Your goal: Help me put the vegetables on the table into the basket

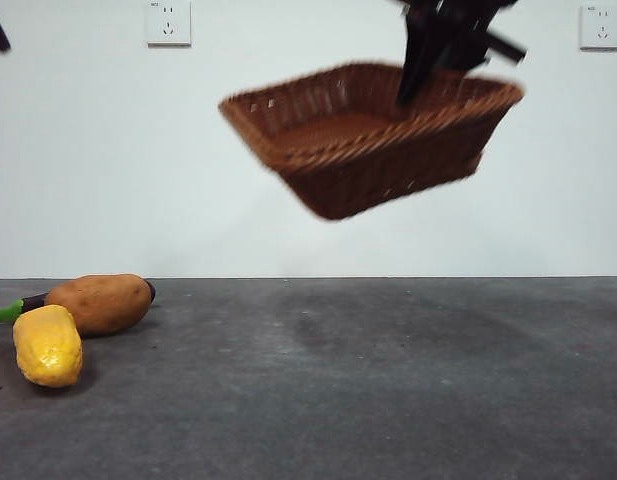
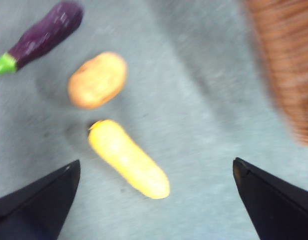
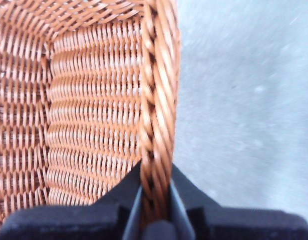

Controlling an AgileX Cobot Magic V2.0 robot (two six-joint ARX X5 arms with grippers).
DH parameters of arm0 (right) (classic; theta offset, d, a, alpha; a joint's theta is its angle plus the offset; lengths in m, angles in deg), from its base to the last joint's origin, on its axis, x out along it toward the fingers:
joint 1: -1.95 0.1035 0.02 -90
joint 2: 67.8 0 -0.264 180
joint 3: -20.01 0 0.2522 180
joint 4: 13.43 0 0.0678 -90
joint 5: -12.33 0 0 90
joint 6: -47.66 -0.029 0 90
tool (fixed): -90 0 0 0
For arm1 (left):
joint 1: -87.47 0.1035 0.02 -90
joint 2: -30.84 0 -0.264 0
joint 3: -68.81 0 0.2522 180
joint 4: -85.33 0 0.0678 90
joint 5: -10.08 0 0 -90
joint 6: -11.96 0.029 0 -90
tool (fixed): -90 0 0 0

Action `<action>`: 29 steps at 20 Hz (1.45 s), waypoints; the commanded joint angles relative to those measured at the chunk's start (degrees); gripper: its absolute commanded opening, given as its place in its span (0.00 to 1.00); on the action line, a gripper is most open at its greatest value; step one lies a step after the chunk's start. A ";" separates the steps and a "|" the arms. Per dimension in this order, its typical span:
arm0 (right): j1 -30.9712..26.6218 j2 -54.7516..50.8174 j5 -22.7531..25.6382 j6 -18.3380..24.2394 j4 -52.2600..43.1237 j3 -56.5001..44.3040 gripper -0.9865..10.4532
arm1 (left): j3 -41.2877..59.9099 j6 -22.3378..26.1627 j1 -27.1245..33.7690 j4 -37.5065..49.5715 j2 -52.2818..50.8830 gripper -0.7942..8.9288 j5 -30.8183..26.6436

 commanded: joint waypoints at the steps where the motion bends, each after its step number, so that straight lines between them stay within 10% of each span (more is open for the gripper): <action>1: 0.04 -4.57 0.57 1.88 1.27 -0.15 0.08 | 0.02 -1.27 -1.36 1.44 4.26 0.76 -2.91; 20: 0.07 -11.23 -3.30 6.86 8.41 -0.15 0.08 | -1.51 -24.15 -17.18 12.76 37.33 0.75 -18.69; 29: 0.07 -11.23 -4.15 7.69 9.01 -0.15 0.08 | -1.75 -26.67 -18.51 12.20 42.01 0.31 -19.98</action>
